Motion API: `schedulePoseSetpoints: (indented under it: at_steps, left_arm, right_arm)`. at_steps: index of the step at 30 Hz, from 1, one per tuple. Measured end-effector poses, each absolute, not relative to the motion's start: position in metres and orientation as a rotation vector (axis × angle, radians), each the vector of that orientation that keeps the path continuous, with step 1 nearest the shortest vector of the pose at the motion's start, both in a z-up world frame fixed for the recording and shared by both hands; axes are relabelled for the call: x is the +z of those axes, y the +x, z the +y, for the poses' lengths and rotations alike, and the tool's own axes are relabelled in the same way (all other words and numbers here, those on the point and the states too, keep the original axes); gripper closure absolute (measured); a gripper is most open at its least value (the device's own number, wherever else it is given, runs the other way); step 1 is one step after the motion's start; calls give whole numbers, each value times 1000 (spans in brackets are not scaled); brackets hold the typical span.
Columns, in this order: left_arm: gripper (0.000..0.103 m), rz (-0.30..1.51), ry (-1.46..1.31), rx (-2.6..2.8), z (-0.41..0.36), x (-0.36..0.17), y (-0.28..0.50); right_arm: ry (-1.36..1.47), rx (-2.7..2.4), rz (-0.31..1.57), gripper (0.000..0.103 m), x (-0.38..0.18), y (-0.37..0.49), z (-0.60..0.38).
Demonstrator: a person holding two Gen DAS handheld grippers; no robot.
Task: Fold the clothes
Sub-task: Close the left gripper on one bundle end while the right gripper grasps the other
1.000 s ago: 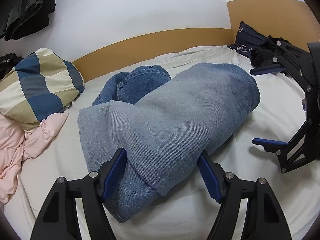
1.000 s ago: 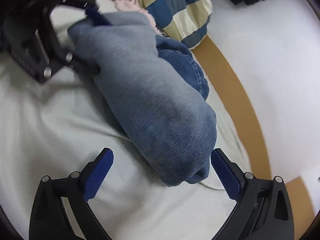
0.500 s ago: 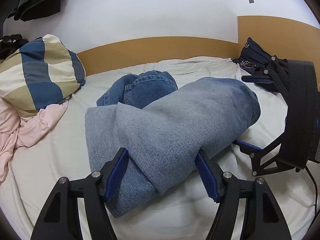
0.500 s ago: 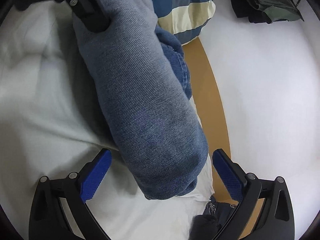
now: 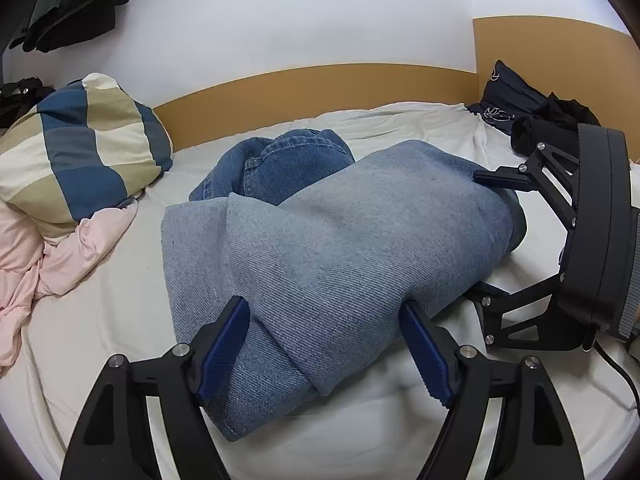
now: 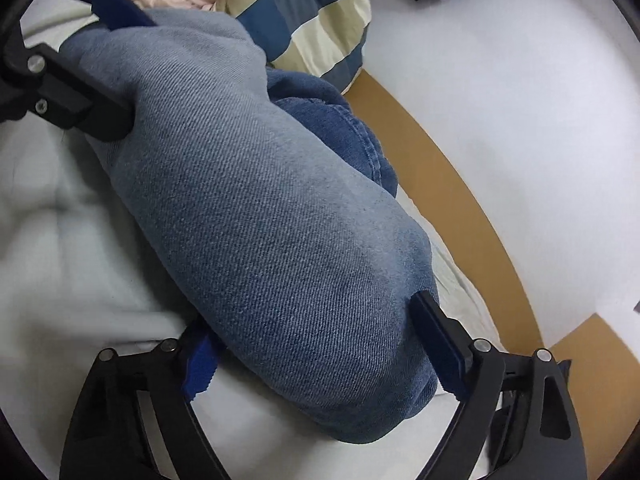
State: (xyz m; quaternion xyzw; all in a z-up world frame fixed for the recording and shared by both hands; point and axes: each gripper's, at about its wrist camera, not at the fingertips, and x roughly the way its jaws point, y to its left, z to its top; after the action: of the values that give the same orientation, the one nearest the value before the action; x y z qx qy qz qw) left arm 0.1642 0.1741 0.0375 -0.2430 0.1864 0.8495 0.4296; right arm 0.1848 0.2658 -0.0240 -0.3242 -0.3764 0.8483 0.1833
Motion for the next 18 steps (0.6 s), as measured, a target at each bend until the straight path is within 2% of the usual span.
schedulePoseSetpoints:
  at_steps: [7, 18]
  left_arm:
    - [22, 477, -582, 2105, 169, 43, 172]
    - [22, 640, -471, 2066, 162, 35, 194]
  right_arm:
    - [-872, 2451, -979, 18, -22, 189, 264]
    - [-907, 2478, -939, 18, -15, 184, 254]
